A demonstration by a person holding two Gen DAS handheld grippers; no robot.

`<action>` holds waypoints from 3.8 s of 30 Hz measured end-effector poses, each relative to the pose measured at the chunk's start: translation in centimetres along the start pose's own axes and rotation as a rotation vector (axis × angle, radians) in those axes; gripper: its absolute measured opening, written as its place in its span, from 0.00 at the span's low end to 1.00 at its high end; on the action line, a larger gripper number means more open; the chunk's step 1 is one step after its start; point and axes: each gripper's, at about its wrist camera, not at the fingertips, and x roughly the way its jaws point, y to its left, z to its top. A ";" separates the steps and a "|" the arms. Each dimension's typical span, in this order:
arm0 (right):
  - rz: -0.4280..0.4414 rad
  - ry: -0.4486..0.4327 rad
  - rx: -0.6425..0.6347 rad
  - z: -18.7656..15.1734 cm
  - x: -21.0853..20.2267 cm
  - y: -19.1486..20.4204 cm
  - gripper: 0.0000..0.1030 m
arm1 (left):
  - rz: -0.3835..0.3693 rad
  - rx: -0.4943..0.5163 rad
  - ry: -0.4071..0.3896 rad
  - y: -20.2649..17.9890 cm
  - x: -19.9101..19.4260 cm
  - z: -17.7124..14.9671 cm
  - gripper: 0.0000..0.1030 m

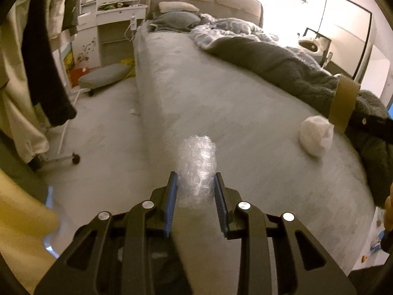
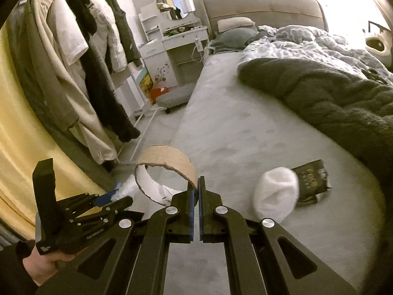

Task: Collect trash
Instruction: 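Carry the bubble wrap into the black bin with the left tool while the right holds tape, then lower the brown tape roll into the black bin and open the right tool, then return both tools over the bed toward the white tissue ball and black pack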

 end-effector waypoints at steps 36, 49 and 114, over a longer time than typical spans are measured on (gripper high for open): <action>0.128 0.288 -0.193 -3.4 12.8 16.4 0.03 | 0.137 -0.124 0.470 14.4 2.3 -10.2 0.28; 0.119 0.446 -0.233 -6.1 18.2 19.0 0.03 | 0.093 -0.126 0.562 15.1 2.6 -12.3 0.45; 0.071 0.542 -0.370 -9.2 21.7 22.8 0.69 | 0.146 -0.123 -0.235 16.6 -14.1 -0.1 0.97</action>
